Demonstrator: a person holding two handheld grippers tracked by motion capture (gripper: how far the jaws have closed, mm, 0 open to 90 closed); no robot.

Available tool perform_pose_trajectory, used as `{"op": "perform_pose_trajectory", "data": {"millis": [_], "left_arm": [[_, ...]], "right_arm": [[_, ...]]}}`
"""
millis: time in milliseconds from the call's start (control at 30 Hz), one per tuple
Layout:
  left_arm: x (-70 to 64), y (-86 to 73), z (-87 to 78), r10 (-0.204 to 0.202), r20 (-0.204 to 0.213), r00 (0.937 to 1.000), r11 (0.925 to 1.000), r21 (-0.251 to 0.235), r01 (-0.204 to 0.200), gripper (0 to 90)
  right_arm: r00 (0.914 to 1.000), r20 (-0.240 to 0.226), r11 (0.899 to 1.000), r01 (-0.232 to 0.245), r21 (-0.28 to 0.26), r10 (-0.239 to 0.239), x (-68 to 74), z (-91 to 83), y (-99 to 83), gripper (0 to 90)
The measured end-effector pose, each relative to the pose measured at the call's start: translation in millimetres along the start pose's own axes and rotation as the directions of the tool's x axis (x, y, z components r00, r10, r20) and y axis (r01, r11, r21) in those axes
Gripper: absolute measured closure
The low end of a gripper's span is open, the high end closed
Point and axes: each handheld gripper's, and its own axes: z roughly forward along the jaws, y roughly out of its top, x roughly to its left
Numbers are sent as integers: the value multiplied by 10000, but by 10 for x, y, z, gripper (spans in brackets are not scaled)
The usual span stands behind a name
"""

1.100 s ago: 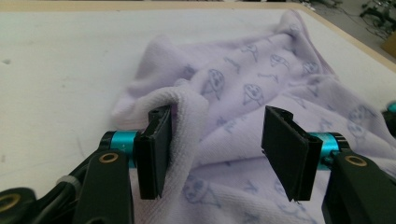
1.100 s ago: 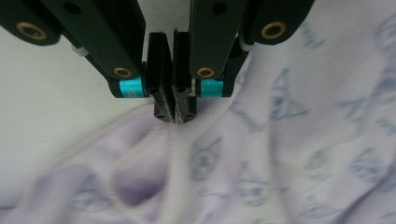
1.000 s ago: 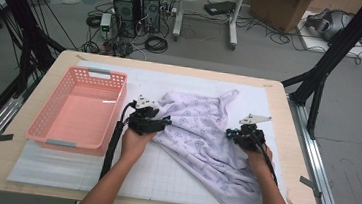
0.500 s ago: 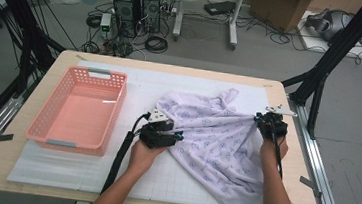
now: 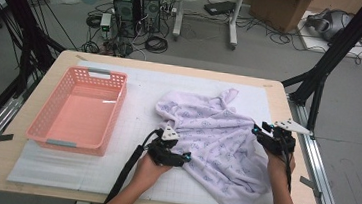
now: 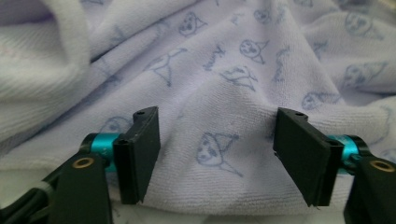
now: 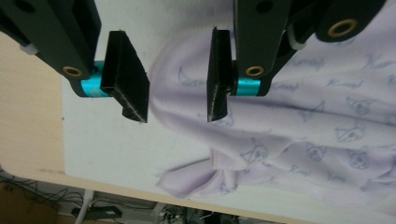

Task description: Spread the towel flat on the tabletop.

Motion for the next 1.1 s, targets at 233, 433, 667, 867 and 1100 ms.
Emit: {"op": "perform_pose_trajectory", "data": {"millis": [233,433,667,867,1100], "left_arm": [[-151,19,29,1169,-407,9923,9930,206,-1161,502],[-69,32,-7,723,-210,9972,9972,223,-718,840],[341,35,-232,-646,-1349,9887,9977,-283,614,845],[755,32,-408,-1266,-2530,9592,9920,-345,1218,847],[892,21,-462,-1753,-2751,9453,9834,-950,1547,786]], "right_arm": [[9931,-1128,9995,-291,139,305,75,-221,-222,505],[9898,-1394,9994,-262,234,292,146,-386,-364,495],[9876,-1546,9994,-221,281,262,143,-531,-435,493],[9845,-1713,9987,-323,400,387,157,-493,-459,489],[9599,-2801,9980,70,625,108,361,-336,-402,490]]}}
